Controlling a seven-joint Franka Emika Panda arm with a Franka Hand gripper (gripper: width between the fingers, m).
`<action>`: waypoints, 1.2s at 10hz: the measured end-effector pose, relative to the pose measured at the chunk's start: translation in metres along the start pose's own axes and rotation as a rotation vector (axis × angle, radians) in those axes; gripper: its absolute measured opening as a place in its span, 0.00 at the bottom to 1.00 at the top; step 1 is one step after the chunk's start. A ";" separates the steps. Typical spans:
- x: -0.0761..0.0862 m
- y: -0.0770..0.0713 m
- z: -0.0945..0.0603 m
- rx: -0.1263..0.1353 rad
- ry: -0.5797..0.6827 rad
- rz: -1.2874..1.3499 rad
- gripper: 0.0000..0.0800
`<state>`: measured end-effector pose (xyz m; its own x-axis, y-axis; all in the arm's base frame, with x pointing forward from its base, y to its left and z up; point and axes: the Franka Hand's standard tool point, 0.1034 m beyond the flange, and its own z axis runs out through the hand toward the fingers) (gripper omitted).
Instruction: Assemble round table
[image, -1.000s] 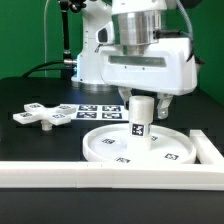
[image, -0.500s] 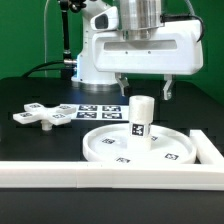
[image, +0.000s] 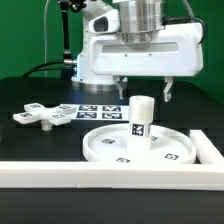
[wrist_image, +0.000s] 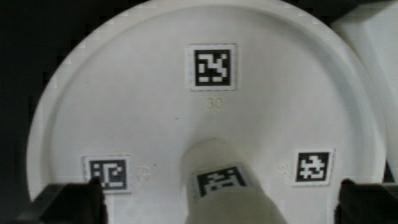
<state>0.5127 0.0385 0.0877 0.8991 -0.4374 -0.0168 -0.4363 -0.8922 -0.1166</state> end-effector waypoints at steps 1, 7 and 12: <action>0.000 0.007 -0.006 0.000 -0.006 -0.089 0.81; 0.004 0.025 -0.006 -0.003 -0.043 -0.240 0.81; 0.035 0.119 0.005 -0.052 -0.038 -0.266 0.81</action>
Offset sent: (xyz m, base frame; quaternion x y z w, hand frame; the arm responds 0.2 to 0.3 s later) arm 0.0000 0.0000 0.0000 0.0000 0.0000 0.0000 1.0000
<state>0.4924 -0.0819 0.0682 0.9826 -0.1832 -0.0293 -0.1848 -0.9802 -0.0708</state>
